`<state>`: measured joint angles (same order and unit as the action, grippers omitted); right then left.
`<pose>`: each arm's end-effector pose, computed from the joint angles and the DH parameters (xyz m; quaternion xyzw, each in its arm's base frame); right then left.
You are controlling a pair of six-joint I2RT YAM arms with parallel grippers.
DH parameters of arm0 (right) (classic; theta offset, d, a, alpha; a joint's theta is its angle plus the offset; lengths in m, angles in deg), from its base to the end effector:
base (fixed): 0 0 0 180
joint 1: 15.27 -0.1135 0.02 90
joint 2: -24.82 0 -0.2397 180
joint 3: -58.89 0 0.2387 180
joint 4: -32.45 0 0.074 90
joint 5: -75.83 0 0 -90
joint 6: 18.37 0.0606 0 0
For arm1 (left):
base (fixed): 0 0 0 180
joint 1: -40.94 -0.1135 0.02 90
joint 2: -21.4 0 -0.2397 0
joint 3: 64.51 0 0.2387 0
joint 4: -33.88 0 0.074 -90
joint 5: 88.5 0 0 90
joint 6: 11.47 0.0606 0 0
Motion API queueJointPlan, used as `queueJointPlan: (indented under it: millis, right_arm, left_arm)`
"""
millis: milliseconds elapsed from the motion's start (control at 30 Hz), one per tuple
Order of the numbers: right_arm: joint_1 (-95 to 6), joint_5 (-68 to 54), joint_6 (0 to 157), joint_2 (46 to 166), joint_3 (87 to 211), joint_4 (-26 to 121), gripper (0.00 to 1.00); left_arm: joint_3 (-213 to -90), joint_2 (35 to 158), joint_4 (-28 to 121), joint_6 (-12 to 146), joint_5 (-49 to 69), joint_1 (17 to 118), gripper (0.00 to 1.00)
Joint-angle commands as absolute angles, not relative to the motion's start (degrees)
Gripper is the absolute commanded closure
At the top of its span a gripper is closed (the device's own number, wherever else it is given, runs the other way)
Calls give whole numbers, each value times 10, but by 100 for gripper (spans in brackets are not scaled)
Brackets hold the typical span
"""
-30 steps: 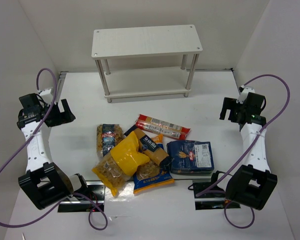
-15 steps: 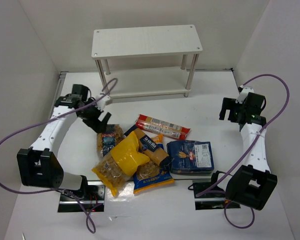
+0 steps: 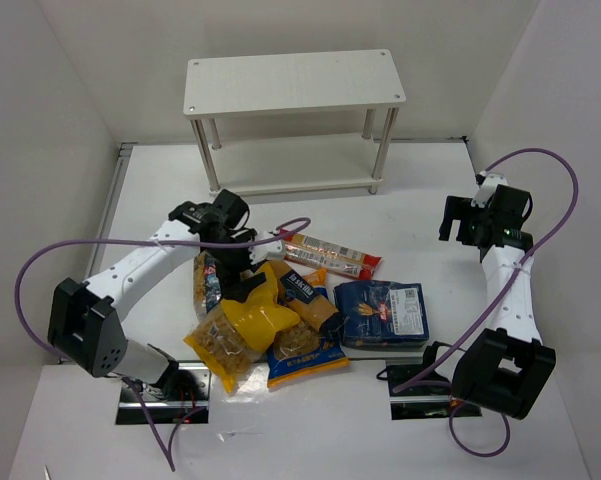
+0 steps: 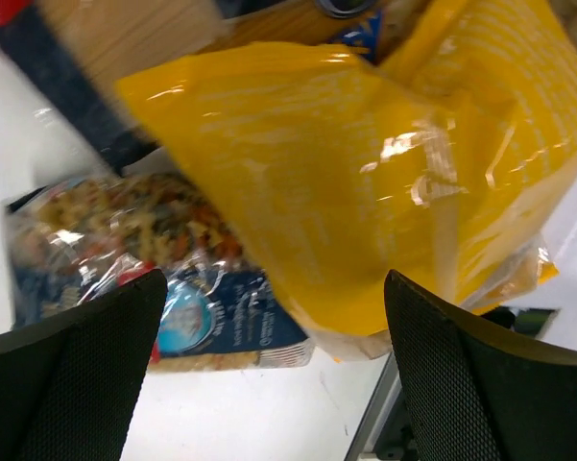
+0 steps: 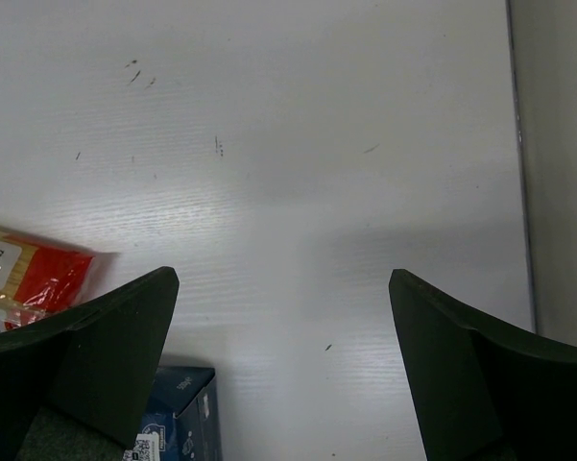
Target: Place and organize the pasta boxes and bags onto the shelf
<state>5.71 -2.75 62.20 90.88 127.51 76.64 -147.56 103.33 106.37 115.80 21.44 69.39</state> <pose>0.2479 -0.0822 0.2546 0.0508 0.9072 -0.0193 0.4172 0.2248 -0.1453 0.2314 0.5509 0.8012 -0.1581 0.1721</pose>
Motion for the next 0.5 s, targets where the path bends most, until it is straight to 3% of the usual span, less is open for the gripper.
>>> queueJointPlan:
  millis: [0, 467]
  right_arm:
    - [53, -23, 613, 909, 1278, 765, 1]
    - [53, -18, 607, 909, 1273, 765, 1]
  left_arm:
    - [-1474, 1054, 1106, 1215, 265, 707, 1]
    - [-1485, 1159, 1148, 1305, 362, 707, 1]
